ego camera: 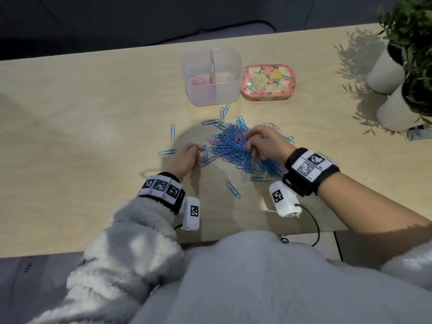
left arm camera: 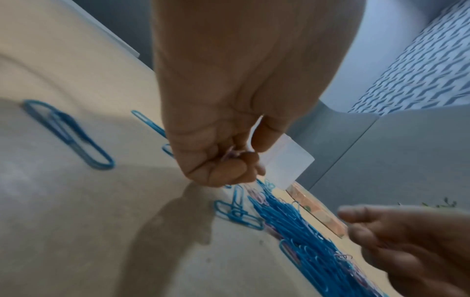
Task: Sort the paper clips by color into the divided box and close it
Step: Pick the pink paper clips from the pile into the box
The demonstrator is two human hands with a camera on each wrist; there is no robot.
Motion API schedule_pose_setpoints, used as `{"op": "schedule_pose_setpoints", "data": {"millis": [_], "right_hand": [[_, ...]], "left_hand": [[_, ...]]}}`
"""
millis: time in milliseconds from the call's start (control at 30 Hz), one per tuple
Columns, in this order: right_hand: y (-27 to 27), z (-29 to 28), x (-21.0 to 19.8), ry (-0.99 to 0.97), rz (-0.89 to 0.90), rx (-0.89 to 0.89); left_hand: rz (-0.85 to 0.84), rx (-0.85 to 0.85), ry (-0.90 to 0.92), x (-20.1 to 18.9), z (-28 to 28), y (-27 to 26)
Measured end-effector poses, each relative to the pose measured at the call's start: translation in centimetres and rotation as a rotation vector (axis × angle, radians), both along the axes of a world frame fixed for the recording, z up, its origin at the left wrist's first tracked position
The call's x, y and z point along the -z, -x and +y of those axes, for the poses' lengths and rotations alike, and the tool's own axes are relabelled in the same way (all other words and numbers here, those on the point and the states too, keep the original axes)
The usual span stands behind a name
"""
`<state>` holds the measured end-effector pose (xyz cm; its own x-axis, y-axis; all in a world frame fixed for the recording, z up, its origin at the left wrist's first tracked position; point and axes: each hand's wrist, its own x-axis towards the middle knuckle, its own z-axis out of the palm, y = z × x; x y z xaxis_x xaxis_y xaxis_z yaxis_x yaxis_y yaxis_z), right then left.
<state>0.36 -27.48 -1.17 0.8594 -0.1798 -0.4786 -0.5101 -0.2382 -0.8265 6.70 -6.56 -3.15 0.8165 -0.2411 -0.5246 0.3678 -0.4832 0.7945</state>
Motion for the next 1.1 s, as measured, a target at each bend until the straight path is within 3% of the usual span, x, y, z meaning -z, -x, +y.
{"op": "schedule_pose_setpoints", "data": {"millis": [100, 200, 300, 400, 533, 667, 833, 967, 1100], "right_hand": [[-2.6, 1.9, -0.4, 0.148, -0.041, -0.122], [-3.9, 3.8, 0.0, 0.487, -0.123, -0.32], [-3.6, 4.4, 1.2, 0.706, -0.126, -0.487], [-2.5, 2.8, 1.6, 0.746, -0.096, -0.435], [-1.5, 0.3, 1.5, 0.725, -0.056, -0.351], [-2.5, 1.0, 0.6, 0.708, -0.124, -0.296], [-5.4, 4.3, 0.6, 0.723, -0.13, -0.429], [-6.3, 5.4, 1.2, 0.744, -0.064, -0.489], [-5.9, 5.5, 1.6, 0.856, -0.082, -0.59]], "left_hand": [[-0.089, 0.007, -0.059, 0.0, -1.1, -1.0], [-0.329, 0.178, -0.216, 0.0, -2.2, -1.7], [-0.458, 0.336, -0.331, 0.1, -2.7, -2.4], [-0.487, 0.41, -0.417, 0.8, -2.1, -2.9], [-0.468, 0.399, -0.415, 1.3, -0.9, -3.1], [-0.389, 0.308, -0.301, 1.3, -0.5, -3.3], [-0.259, 0.118, -0.024, 1.1, -0.4, -3.5], [-0.226, 0.086, -0.006, 1.0, -0.8, -3.4], [-0.05, -0.074, 0.065, 0.9, -1.5, -3.8]]}}
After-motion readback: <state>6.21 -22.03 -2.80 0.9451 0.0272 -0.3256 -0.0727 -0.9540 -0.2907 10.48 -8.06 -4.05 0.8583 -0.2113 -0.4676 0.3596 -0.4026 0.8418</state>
